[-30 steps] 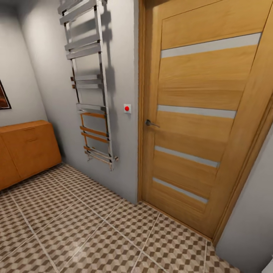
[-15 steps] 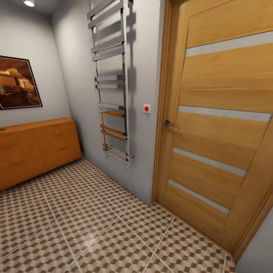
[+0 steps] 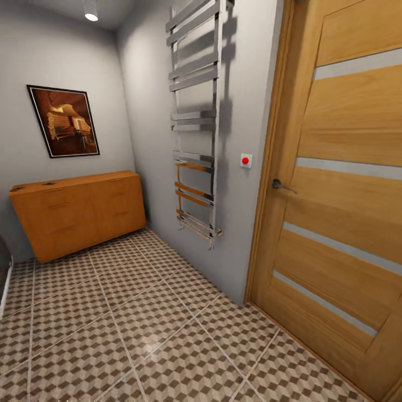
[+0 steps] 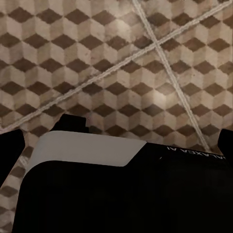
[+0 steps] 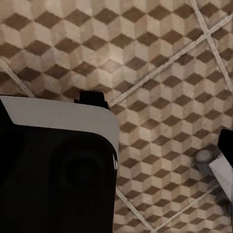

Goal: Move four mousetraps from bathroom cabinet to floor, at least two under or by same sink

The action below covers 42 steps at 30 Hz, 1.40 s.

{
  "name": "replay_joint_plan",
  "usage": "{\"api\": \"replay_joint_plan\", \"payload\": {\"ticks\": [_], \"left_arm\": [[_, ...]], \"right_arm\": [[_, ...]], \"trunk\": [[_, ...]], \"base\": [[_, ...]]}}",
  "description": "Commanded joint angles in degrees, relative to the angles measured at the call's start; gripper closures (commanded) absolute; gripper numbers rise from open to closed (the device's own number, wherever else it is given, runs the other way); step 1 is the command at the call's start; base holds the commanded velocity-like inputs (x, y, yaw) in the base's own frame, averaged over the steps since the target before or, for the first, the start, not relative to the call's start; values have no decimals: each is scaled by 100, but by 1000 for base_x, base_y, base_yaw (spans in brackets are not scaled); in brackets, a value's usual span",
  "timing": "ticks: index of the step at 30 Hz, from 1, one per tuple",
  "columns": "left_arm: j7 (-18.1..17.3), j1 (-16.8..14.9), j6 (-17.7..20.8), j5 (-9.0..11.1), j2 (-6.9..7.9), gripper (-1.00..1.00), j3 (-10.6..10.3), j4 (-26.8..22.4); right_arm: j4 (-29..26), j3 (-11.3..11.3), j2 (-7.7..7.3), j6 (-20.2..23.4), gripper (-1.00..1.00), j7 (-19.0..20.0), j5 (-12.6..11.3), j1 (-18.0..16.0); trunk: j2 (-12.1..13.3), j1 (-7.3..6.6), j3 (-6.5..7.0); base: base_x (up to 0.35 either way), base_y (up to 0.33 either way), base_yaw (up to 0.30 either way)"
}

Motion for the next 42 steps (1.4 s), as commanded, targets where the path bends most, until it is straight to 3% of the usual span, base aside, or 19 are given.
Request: {"api": "replay_joint_plan", "payload": {"ticks": [1, 42], "left_arm": [[20, -3, -16, 41, -2, -100, -49, 3], [23, -2, -19, 46, -7, -100, -47, 5]], "right_arm": [[18, 7, 1, -16, -100, -29, 54, -8], [18, 7, 6, -16, -100, -29, 54, -8]], "trunk": [[-3, 0, -6], [-3, 0, -6]], "base": [[0, 0, 300], [0, 0, 300]]}}
